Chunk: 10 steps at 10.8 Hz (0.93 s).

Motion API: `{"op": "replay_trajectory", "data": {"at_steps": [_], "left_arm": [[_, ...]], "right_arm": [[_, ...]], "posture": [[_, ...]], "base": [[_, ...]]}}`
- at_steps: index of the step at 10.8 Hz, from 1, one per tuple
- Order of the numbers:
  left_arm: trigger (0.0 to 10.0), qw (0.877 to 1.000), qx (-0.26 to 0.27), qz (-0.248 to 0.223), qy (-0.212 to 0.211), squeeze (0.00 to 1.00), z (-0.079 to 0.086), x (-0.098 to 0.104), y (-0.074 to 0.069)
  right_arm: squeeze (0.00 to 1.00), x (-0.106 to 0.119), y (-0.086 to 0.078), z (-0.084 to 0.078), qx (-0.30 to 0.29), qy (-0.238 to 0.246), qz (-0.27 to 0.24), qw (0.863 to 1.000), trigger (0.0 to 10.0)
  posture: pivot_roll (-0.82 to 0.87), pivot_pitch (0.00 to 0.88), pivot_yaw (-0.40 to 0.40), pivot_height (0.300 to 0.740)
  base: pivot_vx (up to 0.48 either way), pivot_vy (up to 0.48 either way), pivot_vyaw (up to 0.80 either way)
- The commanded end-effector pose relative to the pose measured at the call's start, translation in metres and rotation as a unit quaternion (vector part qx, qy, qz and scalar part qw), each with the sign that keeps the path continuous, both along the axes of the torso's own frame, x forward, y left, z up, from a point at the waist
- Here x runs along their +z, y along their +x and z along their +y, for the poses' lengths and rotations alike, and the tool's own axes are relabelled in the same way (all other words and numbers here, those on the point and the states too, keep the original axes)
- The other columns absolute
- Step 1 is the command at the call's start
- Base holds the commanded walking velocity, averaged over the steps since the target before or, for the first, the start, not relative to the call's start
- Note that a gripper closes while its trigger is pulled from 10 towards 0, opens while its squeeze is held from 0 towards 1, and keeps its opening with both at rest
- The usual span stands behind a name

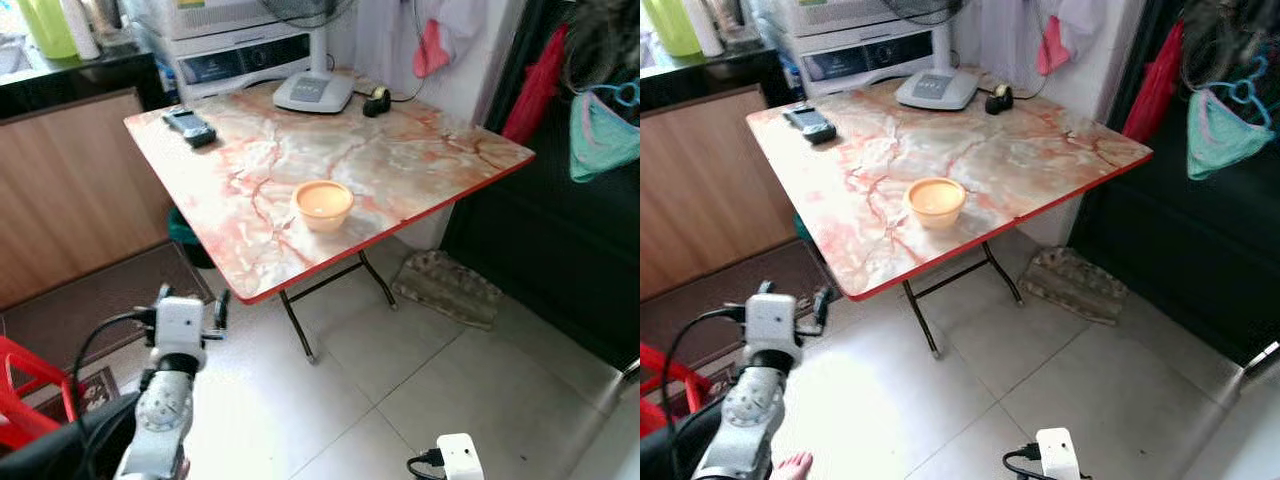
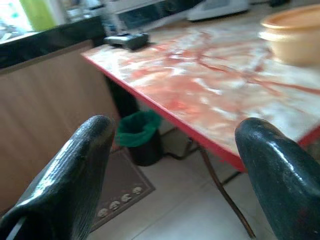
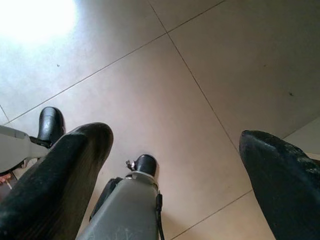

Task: Restocking fridge

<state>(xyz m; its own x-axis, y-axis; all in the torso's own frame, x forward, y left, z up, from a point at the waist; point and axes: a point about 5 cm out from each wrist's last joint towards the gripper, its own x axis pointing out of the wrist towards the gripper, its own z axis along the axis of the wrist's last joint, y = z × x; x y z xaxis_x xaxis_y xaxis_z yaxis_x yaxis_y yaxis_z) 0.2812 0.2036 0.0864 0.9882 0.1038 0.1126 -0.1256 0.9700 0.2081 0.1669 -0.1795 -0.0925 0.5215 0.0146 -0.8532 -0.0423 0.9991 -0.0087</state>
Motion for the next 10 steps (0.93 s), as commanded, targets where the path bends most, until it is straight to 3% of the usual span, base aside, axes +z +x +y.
{"op": "replay_trajectory", "data": {"at_steps": [1, 4, 10], "left_arm": [[10.0, 1.000, 0.003, -0.011, -0.005, 0.00, 0.001, 0.008, 0.001], [10.0, 1.000, -0.008, -0.020, -0.006, 0.00, -0.003, 0.014, 0.003], [10.0, 0.999, -0.040, -0.023, -0.017, 0.00, -0.017, 0.021, 0.007]], "right_arm": [[0.00, 0.000, 0.002, 0.001, -0.005, 0.001, 0.000, 1.000, 10.0], [0.00, 0.000, 0.001, 0.002, -0.003, 0.004, -0.004, 1.000, 10.0], [0.00, -0.001, -0.003, 0.001, -0.010, 0.000, 0.000, 1.000, 10.0]], "posture": [[0.06, 0.000, -0.014, 0.740], [0.06, 0.000, -0.022, 0.740], [0.05, 0.000, -0.017, 0.740]], "base": [[0.000, 0.000, 0.00], [0.000, 0.000, 0.00], [0.271, 0.000, 0.00]]}}
